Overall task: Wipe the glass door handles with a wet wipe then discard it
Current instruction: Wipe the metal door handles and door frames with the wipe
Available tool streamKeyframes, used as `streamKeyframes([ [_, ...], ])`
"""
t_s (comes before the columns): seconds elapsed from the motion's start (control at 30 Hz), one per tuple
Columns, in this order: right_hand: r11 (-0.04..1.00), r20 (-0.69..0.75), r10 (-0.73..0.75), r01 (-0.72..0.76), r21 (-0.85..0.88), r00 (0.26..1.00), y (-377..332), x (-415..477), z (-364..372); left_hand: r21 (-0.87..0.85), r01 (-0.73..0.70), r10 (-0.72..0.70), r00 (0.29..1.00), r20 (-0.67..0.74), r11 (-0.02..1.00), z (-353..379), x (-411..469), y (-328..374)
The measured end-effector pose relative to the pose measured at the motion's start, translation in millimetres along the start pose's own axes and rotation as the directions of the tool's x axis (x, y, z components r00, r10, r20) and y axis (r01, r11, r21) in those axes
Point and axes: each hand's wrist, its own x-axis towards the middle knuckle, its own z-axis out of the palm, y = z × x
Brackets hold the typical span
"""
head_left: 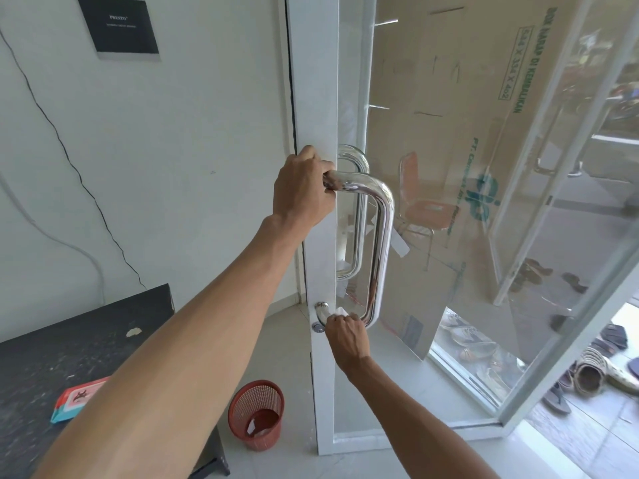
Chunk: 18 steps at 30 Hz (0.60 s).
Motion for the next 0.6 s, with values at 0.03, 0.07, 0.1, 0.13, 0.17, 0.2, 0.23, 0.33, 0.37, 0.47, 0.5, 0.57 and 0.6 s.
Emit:
streamKeyframes([
  [0.03,1.000,-0.001,-0.021,0.021,-0.004,1.000,-2.3,2.5,-2.1,0.000,0.000,0.000,1.000,-0.001,1.000,0.2,-0.5,-0.1],
  [0.07,1.000,0.004,-0.029,0.029,-0.002,1.000,-4.5,5.0,-6.8,-0.001,-0.001,0.001,1.000,-0.001,1.000,0.3,-0.7,-0.2],
  [0.1,0.999,-0.015,-0.041,0.041,0.000,0.999,-7.3,7.7,-11.7,-0.001,-0.002,0.002,1.000,-0.001,1.000,0.2,-1.1,-0.6],
  [0.13,0.999,-0.026,-0.032,0.032,0.005,0.999,-9.5,10.5,-12.8,-0.001,-0.003,0.003,1.000,-0.002,1.000,0.2,-1.4,-0.6],
  [0.17,1.000,-0.032,-0.025,0.025,0.001,0.999,-10.9,12.8,-11.8,0.000,-0.005,0.005,1.000,-0.004,1.000,0.1,-1.4,-0.5],
  [0.2,1.000,-0.028,-0.021,0.021,0.002,0.999,-12.9,14.8,-8.9,0.002,-0.007,0.007,1.000,-0.003,1.000,-0.1,-1.5,-0.7],
  [0.23,1.000,-0.040,-0.023,0.022,-0.015,0.999,-13.8,15.3,-3.7,0.002,-0.010,0.010,1.000,-0.002,1.000,-0.3,-1.5,-0.8],
  [0.33,0.994,-0.032,-0.066,0.063,-0.086,0.997,-5.0,6.5,14.4,-0.010,-0.013,0.013,1.000,-0.001,1.000,-0.6,-1.6,-1.2],
  [0.37,0.987,-0.063,-0.096,0.086,-0.137,0.993,1.4,2.8,22.1,-0.013,-0.012,0.012,1.000,0.001,1.000,-0.7,-1.6,-1.2],
  [0.47,0.939,-0.211,-0.220,0.148,-0.310,0.952,25.3,-5.0,30.0,-0.019,-0.009,0.009,1.000,0.004,1.000,-2.1,-2.5,-0.6],
  [0.5,0.917,-0.256,-0.275,0.172,-0.361,0.927,35.6,-8.0,30.7,-0.021,-0.008,0.008,1.000,0.003,1.000,-2.5,-2.7,-0.5],
  [0.57,0.859,-0.295,-0.420,0.271,-0.434,0.858,60.7,-12.4,30.5,-0.020,-0.011,0.011,1.000,0.004,1.000,-2.8,-3.3,-0.4],
  [0.6,0.824,-0.306,-0.488,0.317,-0.469,0.817,73.7,-14.0,27.6,-0.021,-0.011,0.011,1.000,0.009,1.000,-3.3,-3.4,-0.4],
])
